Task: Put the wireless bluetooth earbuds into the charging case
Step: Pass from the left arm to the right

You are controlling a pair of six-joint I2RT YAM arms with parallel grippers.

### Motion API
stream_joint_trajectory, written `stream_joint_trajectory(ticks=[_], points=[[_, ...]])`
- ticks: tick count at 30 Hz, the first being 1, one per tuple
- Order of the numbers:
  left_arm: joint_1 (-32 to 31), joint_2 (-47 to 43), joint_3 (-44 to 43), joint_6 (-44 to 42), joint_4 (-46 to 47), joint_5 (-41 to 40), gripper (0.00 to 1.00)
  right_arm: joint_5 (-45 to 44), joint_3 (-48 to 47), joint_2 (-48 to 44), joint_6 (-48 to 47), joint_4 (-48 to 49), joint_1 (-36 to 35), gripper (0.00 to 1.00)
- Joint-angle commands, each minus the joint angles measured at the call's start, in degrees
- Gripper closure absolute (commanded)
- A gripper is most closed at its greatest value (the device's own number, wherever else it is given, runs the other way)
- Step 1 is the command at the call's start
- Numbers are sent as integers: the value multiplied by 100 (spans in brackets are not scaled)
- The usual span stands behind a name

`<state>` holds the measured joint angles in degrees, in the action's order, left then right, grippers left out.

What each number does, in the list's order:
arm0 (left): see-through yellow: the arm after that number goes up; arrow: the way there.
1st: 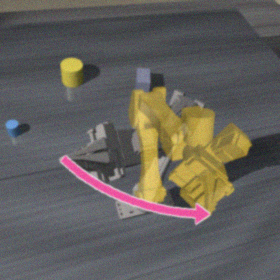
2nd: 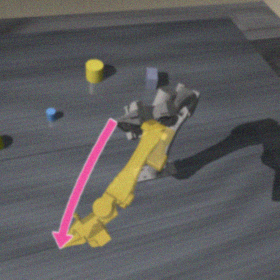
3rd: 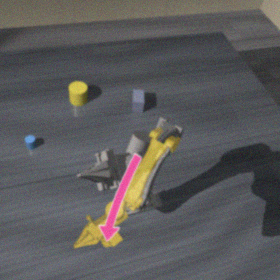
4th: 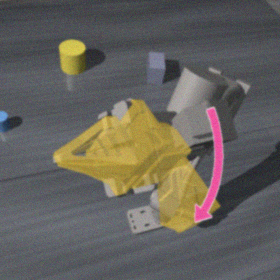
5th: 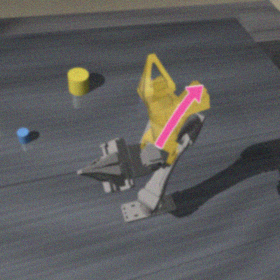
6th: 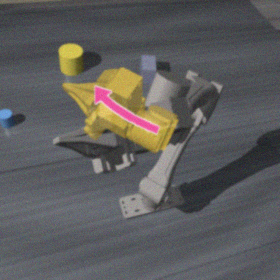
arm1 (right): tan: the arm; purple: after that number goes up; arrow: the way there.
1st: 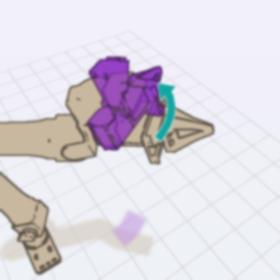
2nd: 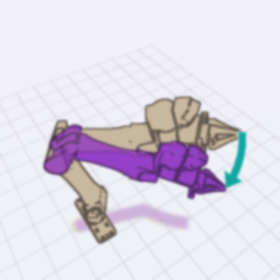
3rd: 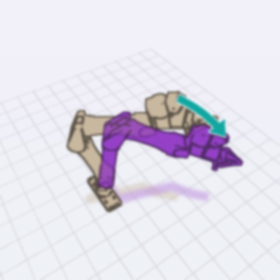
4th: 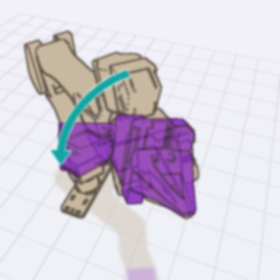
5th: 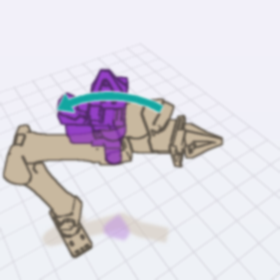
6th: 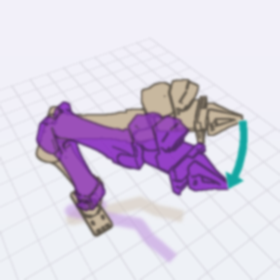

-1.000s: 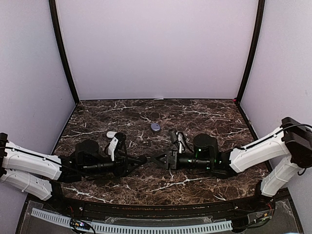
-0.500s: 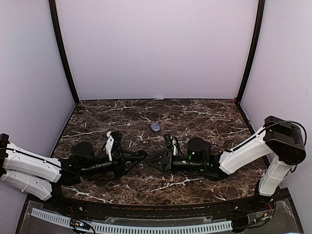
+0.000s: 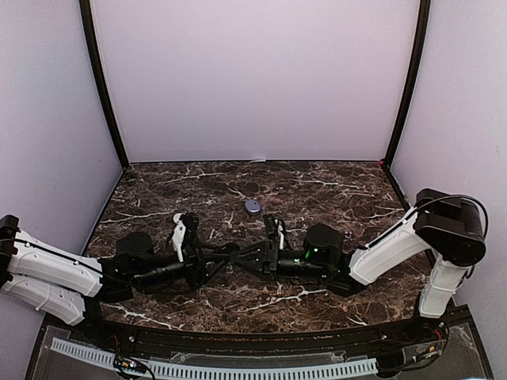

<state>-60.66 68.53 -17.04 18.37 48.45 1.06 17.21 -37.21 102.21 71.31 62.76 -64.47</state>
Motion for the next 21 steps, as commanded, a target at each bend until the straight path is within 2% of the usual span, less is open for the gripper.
stream_joint_trajectory(ticks=[1, 4, 11, 16, 21], points=[[-56, 19, 24, -55, 264, 83, 54, 91, -58, 74, 87, 513, 45, 55], [-75, 62, 34, -44, 300, 139, 54, 81, -78, 121, 161, 546, 89, 60], [-86, 103, 129, -1, 443, 152, 53, 91, -65, 141, 152, 685, 136, 78], [-89, 121, 147, 44, 468, 327, 43, 41, 40, 70, 31, 626, 175, 85], [-85, 116, 286, 286, 635, 475, 27, -88, 105, -252, -525, -30, 198, 88]])
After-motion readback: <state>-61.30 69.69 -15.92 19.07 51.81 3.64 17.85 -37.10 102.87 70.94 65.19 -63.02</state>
